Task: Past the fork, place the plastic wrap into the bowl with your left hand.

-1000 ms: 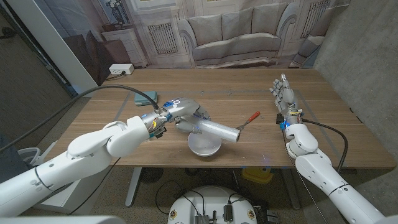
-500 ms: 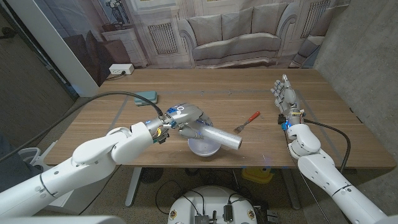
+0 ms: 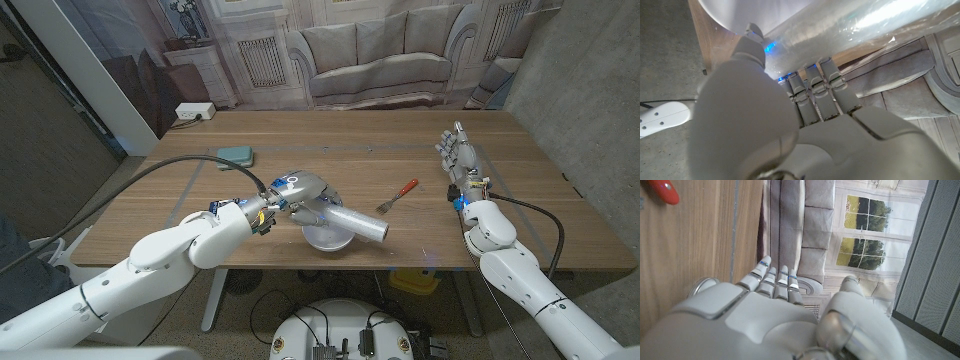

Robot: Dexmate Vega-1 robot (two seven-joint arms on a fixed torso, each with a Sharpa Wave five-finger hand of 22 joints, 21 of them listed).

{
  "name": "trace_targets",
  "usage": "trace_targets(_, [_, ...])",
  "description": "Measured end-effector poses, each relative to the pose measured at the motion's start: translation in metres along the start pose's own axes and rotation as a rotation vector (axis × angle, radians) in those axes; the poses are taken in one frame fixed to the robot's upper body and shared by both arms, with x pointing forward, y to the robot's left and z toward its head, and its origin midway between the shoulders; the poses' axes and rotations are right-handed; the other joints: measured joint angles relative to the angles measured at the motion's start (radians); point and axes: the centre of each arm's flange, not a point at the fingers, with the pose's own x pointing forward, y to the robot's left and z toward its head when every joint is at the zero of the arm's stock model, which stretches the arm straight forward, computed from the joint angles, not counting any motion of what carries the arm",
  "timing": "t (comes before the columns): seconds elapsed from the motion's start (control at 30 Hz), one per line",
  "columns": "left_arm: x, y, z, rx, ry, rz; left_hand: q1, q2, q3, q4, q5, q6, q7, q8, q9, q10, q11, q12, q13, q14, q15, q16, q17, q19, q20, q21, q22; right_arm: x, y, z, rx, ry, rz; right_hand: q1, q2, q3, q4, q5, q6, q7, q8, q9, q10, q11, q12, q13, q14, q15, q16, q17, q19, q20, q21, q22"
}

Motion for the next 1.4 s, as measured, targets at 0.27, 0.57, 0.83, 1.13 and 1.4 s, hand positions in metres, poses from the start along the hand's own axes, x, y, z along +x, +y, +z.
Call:
trace_targets(0.27, [0.004,-0.007,-0.001,-0.001,0.005,-0.013,0.000,0.000,0.000,0.000,0.000,0.000,0.000,0.000,0.000,0.000,0.000,0.000,0.000,0.000,0.000,-0.001,0.005,-0.009,0.002,0.000,0.000,-0.001,-0.001,-0.002,0.003,0.005,-0.004,-0.004,0.004,0.000,0.000,0.000,0.000,0.000,0.000,0.000,0.000,0.000,0.000,0.000,0.000,0.000,0.000,0.000,0.000,0.000,-0.007,0.000])
trace_targets(0.57, [0.005,-0.010,-0.002,0.001,0.012,-0.026,0.000,0.000,0.000,0.000,0.000,0.000,0.000,0.000,0.000,0.000,0.000,-0.001,0.000,0.000,0.000,-0.004,0.005,-0.009,0.002,0.000,0.000,0.000,-0.002,-0.003,0.005,0.006,-0.006,-0.004,0.004,-0.004,-0.004,0.000,0.000,0.000,0.000,0.000,0.000,0.000,0.000,0.000,0.000,0.000,0.000,0.000,0.004,-0.004,-0.007,0.000])
trace_targets(0.83, [0.004,-0.013,-0.002,-0.004,0.014,-0.033,0.000,0.000,0.000,0.000,-0.001,0.000,0.000,0.000,0.000,0.000,0.000,-0.003,0.000,-0.003,-0.003,-0.005,0.007,-0.009,0.002,0.000,0.000,0.000,-0.001,-0.005,0.007,0.010,-0.005,-0.004,0.004,-0.004,-0.004,0.000,0.000,0.000,0.000,0.000,0.000,0.000,0.000,0.000,0.000,0.000,0.000,0.000,0.005,-0.006,-0.007,0.000])
trace_targets(1.13, [0.007,-0.024,-0.005,-0.028,0.015,-0.044,0.000,0.000,0.000,0.000,-0.001,0.001,0.000,0.000,0.000,0.000,0.000,-0.003,-0.001,-0.003,-0.004,-0.005,0.010,-0.018,0.007,0.000,0.005,0.001,0.000,-0.006,0.007,0.015,-0.005,-0.004,0.004,-0.004,-0.004,0.000,0.000,0.000,0.000,0.000,0.000,0.000,0.000,0.000,0.000,0.000,0.000,0.000,0.005,-0.005,-0.007,0.000])
trace_targets(1.4, [0.008,-0.027,-0.005,-0.029,0.014,-0.051,-0.002,0.002,-0.001,0.001,-0.003,0.004,0.000,0.000,0.000,0.000,0.000,-0.003,-0.001,-0.005,-0.005,-0.001,0.011,-0.028,0.006,-0.002,0.005,0.000,0.000,-0.006,0.007,0.017,-0.007,-0.004,0.004,-0.004,-0.004,0.000,0.000,0.000,0.000,0.000,0.000,0.000,0.000,0.000,0.000,0.000,0.000,0.000,0.005,-0.005,-0.015,0.000])
